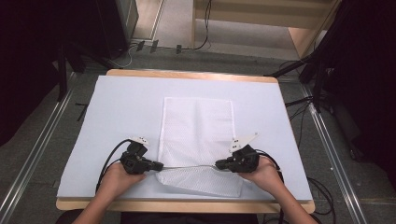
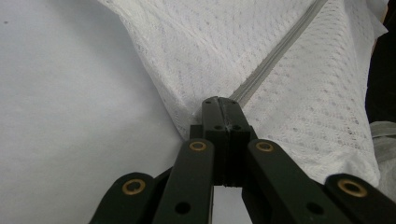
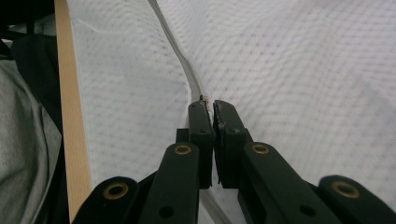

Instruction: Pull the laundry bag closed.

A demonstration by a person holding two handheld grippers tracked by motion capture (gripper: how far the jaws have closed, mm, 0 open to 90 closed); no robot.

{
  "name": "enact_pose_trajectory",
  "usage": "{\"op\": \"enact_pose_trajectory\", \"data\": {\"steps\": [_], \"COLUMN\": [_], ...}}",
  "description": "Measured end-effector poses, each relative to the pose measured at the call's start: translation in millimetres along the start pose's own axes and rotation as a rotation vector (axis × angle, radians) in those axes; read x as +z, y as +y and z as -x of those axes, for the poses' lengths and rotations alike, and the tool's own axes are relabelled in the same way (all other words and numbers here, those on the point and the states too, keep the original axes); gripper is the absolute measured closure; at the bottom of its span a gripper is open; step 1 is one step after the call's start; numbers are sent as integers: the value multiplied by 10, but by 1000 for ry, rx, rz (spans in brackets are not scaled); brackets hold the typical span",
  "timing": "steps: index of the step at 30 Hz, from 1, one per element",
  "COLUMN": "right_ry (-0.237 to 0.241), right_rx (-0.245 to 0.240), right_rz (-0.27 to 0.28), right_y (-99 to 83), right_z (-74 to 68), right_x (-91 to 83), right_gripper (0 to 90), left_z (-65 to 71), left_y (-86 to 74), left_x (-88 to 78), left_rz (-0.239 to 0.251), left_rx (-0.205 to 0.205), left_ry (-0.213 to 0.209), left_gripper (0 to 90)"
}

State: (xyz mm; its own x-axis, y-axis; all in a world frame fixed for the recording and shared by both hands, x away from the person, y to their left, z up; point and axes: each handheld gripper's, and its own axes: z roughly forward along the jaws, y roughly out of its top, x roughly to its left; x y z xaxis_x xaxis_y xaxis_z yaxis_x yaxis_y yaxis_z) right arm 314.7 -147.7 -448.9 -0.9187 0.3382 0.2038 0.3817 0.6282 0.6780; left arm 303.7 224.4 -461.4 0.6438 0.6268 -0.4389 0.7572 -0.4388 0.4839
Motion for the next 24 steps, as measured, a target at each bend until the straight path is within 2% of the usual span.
{"op": "enact_pose_trajectory", "data": {"steps": [9,17,24], "right_ry": [-17,-47,-37], "right_rx": [8,49,50], "right_rz": [9,26,38], "right_y": [-183,-375,-481], "right_z": [93,183,202], "right_x": [-204,-419,-496], "right_gripper": [891,891,891], "left_z": [2,-1,-2], "left_y": [-1,0,-2], "left_x": [0,0,-1], "left_rz": [0,0,0], "left_rx": [2,3,3], "left_ry": [0,-2,-2], "left_gripper": [900,900,900]}}
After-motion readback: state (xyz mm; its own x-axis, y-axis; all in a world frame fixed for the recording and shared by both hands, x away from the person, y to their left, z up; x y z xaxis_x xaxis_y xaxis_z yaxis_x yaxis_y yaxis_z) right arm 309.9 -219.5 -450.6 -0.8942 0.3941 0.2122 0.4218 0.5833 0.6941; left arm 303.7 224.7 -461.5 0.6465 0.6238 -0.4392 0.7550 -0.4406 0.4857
